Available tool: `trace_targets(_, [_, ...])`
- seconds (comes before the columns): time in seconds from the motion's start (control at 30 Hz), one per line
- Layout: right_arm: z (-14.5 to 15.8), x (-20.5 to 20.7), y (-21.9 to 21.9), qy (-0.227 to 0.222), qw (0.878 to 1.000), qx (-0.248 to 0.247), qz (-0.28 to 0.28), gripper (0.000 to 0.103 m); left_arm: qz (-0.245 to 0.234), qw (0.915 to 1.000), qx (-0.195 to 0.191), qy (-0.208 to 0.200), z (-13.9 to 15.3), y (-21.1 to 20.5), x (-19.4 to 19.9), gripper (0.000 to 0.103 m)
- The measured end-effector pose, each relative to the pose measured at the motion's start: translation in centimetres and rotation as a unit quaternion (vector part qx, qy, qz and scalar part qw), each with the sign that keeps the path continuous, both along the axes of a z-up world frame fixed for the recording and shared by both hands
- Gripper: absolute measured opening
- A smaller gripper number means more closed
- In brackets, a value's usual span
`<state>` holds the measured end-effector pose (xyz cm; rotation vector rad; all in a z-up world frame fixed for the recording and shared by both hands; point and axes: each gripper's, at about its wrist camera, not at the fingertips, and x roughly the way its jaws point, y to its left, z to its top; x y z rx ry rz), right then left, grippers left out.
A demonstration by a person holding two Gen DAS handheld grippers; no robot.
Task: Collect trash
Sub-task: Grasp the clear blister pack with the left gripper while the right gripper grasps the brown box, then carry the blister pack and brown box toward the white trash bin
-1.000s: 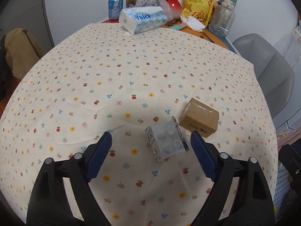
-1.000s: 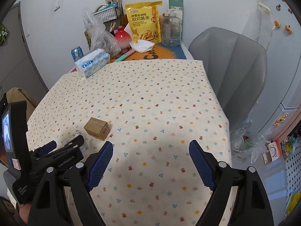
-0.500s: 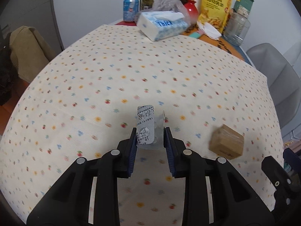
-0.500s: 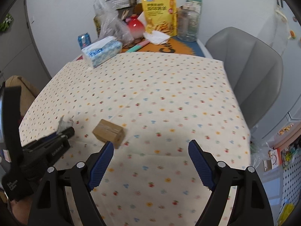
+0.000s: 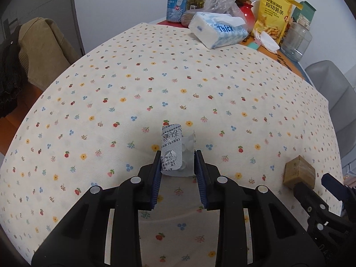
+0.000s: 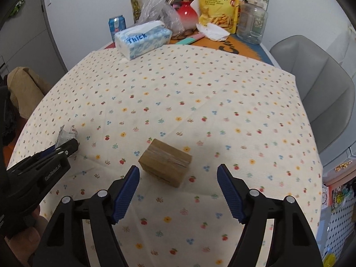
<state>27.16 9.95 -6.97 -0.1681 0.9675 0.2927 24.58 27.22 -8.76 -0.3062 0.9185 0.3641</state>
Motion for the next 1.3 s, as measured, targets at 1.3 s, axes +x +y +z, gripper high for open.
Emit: trace_targets(1.3, [4.5, -4.7, -11.1, -0.048, 0.995, 0.050, -0.069, 0.040, -0.090, 0.9939, 0.034, -0.054, 5.3, -12.8, -3.2, 0.029])
